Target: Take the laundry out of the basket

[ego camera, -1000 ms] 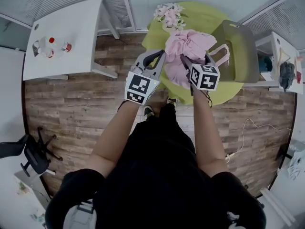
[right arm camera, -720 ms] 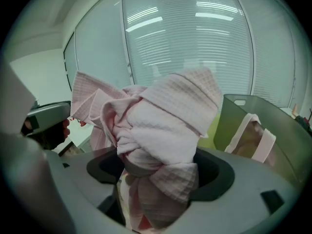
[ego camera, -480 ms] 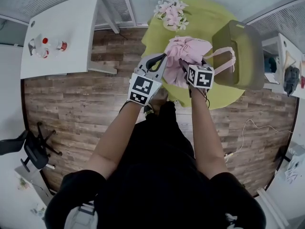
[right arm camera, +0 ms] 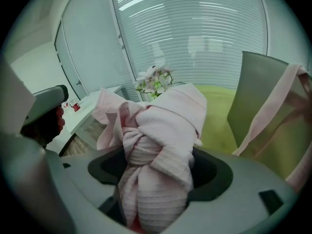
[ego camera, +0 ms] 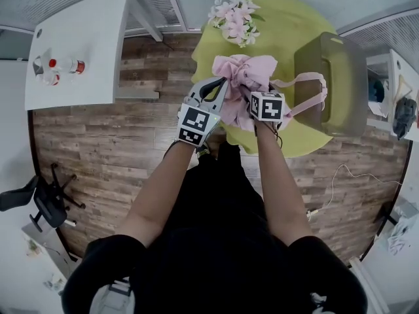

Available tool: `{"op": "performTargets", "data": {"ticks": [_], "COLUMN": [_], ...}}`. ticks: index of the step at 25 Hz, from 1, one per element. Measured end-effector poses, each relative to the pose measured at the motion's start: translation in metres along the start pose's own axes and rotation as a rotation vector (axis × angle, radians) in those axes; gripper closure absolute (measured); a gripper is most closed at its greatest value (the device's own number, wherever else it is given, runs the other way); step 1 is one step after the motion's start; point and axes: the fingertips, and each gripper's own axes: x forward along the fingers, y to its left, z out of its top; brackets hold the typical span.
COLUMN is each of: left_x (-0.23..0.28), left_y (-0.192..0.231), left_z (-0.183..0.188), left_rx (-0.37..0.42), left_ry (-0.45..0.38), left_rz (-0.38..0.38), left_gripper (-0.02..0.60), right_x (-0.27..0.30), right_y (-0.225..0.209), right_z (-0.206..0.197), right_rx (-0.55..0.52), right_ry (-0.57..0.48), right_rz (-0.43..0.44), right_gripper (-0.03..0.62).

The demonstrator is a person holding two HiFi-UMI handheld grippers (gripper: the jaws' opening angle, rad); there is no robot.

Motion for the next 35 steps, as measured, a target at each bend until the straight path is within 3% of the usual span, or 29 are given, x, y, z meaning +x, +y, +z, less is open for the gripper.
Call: {"op": "performTargets", "data": {"ticks": [6,15,20,35], "left_x": [0.024,0.033,0.022,-0.046], "left_y": [0.008,0.017,0.014,-0.026], "left_z": [-0.017,-0.032,-0.018,0.017], "left_rx": [-0.040,-0.094,-0.111,-0.056], "left_ry": [0.028,0.045,0.013,-0.061], "left_rz": [0.014,0.044,0.042,-0.023], "left_gripper": [0.571,0.571,0.571,0.571], "right_x": [0.029,0.050,0.029,-0.096], "right_y": [-0.009,-0.010,-0.011,0.038], "right_z": [-0.006,-0.009,0.001,0.029], "right_rx": [0.002,0.002,0.043,-0.034], "right_ry": [0.046,0.108,0.039,-0.250], "right_rz": [0.021,0.054,0.065,0.129], "right_gripper": [0.230,0.227,0.227,0.229]}}
